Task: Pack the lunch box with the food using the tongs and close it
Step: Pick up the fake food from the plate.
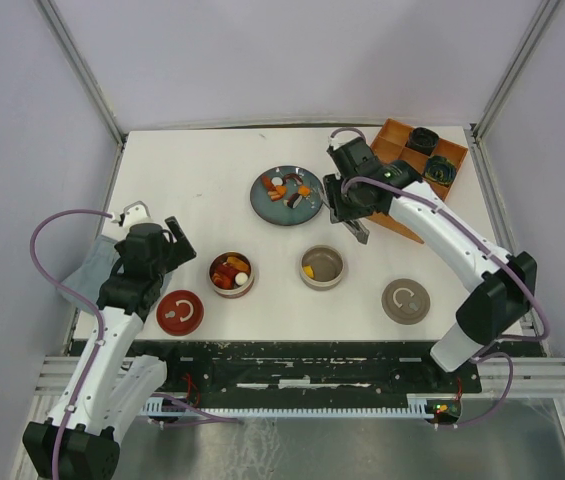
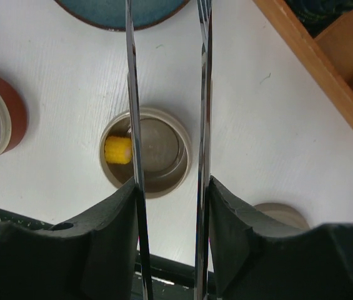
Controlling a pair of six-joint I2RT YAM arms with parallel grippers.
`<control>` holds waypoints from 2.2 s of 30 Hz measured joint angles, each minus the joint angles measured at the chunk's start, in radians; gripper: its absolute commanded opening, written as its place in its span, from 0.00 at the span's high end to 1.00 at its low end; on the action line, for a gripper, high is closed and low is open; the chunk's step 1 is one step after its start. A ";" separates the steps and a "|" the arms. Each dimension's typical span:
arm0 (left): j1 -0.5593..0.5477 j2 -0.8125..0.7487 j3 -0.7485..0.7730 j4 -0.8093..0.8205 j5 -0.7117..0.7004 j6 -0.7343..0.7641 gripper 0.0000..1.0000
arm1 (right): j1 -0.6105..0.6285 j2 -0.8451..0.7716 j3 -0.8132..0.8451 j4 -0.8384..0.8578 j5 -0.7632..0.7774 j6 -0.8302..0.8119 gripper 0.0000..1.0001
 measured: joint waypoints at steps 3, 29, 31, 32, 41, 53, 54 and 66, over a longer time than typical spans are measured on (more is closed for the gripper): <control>0.000 -0.001 0.000 0.000 0.000 0.000 0.00 | 0.000 0.074 0.074 -0.008 0.011 -0.030 0.49; 0.000 -0.011 0.000 0.000 0.000 0.000 0.00 | -0.002 0.646 0.573 -0.023 0.087 -0.170 0.49; 0.000 -0.011 0.000 0.000 0.000 0.000 0.00 | -0.003 0.680 0.603 -0.026 0.093 -0.183 0.50; 0.000 -0.011 0.000 0.000 0.000 0.000 0.00 | -0.003 0.693 0.615 -0.028 0.097 -0.188 0.51; 0.000 -0.011 0.000 0.000 0.000 0.000 0.00 | -0.005 0.724 0.638 -0.046 0.105 -0.225 0.53; 0.000 -0.011 0.000 0.000 0.000 0.000 0.00 | -0.008 0.724 0.636 -0.036 0.105 -0.209 0.64; 0.000 -0.010 0.000 0.000 0.000 0.000 0.00 | -0.008 0.722 0.628 -0.025 0.105 -0.204 0.65; 0.000 -0.009 0.000 0.000 0.000 0.000 0.00 | -0.008 0.679 0.540 0.045 0.103 -0.153 0.66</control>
